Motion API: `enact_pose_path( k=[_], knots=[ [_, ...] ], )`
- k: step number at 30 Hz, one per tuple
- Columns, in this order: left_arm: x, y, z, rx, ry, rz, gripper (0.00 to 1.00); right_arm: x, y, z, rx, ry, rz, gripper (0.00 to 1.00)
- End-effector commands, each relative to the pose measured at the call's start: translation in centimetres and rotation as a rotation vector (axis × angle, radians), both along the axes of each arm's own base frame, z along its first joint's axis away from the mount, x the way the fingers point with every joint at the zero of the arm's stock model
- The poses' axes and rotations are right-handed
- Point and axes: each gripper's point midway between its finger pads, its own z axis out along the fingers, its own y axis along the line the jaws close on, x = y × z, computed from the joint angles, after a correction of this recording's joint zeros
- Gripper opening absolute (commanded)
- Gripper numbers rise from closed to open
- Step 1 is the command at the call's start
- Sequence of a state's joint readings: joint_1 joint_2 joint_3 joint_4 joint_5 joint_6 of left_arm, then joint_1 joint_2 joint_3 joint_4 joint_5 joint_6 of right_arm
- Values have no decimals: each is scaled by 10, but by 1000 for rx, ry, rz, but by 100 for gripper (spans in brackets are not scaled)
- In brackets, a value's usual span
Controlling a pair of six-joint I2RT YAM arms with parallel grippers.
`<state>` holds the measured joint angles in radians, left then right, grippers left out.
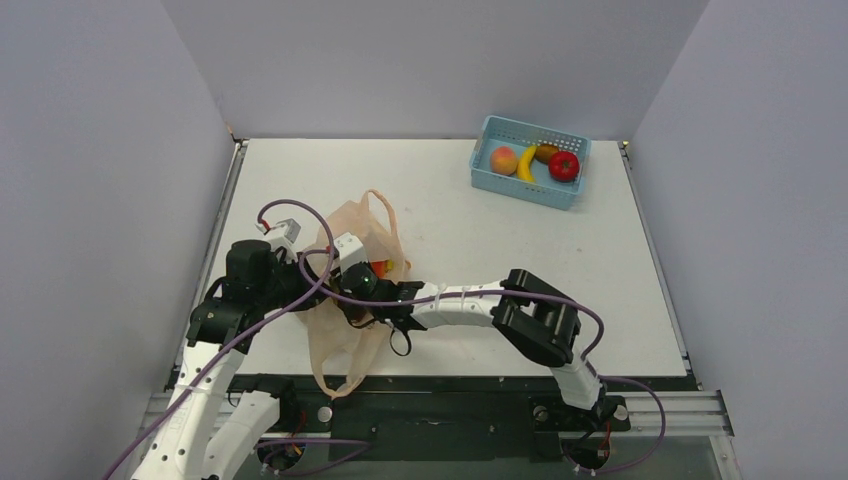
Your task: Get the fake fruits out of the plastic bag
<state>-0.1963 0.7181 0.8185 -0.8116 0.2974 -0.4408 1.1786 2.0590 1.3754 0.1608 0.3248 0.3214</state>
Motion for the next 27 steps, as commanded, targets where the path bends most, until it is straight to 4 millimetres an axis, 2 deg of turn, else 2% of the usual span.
enact_pose_path(
  k=[1, 14, 23, 25, 27],
  knots=[
    [6, -5, 18, -28, -66, -13, 0, -3, -14, 37, 53, -23, -10, 26],
    [5, -5, 18, -16, -66, -5, 0, -23, -35, 75, 164, -5, -7, 11],
    [4, -6, 18, -15, -71, -6, 0, -34, -42, 80, 181, 10, 0, 9],
    [4, -5, 18, -15, -72, -2, 0, -34, -40, 78, 186, 14, 6, 14],
    [3, -5, 19, -14, -74, -2, 0, -35, -36, 71, 187, 28, 12, 31]
  ],
)
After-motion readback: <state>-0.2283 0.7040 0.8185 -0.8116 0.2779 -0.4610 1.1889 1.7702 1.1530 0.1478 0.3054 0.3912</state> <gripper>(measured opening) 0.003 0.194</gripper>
